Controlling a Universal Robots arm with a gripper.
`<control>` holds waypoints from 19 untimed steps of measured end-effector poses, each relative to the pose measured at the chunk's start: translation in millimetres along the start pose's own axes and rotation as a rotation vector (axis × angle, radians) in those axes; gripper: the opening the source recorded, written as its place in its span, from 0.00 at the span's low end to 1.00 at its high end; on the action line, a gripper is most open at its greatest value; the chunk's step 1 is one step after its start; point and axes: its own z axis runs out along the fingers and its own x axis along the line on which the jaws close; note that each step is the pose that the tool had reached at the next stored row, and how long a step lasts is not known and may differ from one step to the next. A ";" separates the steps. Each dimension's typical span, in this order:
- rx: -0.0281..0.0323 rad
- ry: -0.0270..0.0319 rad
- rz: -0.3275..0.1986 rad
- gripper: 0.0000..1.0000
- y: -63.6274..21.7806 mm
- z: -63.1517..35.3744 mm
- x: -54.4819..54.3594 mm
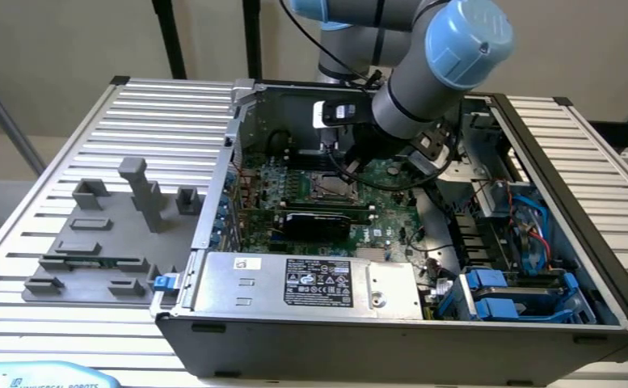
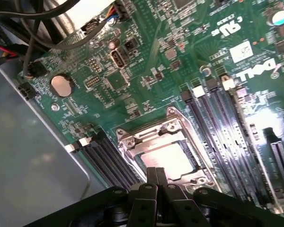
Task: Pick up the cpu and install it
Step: 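Install the first cpu locking lever, then install the second cpu locking lever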
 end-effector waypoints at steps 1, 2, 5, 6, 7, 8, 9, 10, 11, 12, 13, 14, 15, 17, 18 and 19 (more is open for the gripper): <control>0.0000 0.0001 0.000 0.11 0.2 -1.7 -2.0; 0.0000 0.0000 0.000 0.11 0.4 -3.6 -4.0; 0.0000 0.0001 0.000 0.11 0.4 -9.5 -9.1; 0.0000 0.0000 0.000 0.11 0.3 -11.2 -10.6; -0.0001 0.0000 0.000 0.11 0.3 -12.6 -12.3; -0.0001 0.0000 0.000 0.11 0.2 -13.8 -14.1; 0.0000 -0.0001 0.000 0.11 0.0 -14.6 -15.9; 0.0000 -0.0001 0.000 0.11 -0.6 -15.1 -17.7; -0.0001 0.0000 0.000 0.11 -1.8 -15.1 -19.7; -0.0003 0.0001 0.000 0.11 -3.0 -15.0 -21.5; -0.0005 0.0001 0.000 0.11 -4.3 -14.9 -23.3; -0.0007 0.0002 0.000 0.11 -5.6 -14.9 -25.1; -0.0011 0.0002 0.000 0.11 -6.9 -14.9 -26.9; -0.0022 0.0002 0.000 0.11 -9.2 -15.3 -30.4; -0.0027 0.0001 -0.001 0.11 -10.3 -15.5 -32.0; -0.0034 0.0000 -0.001 0.11 -11.3 -15.9 -33.6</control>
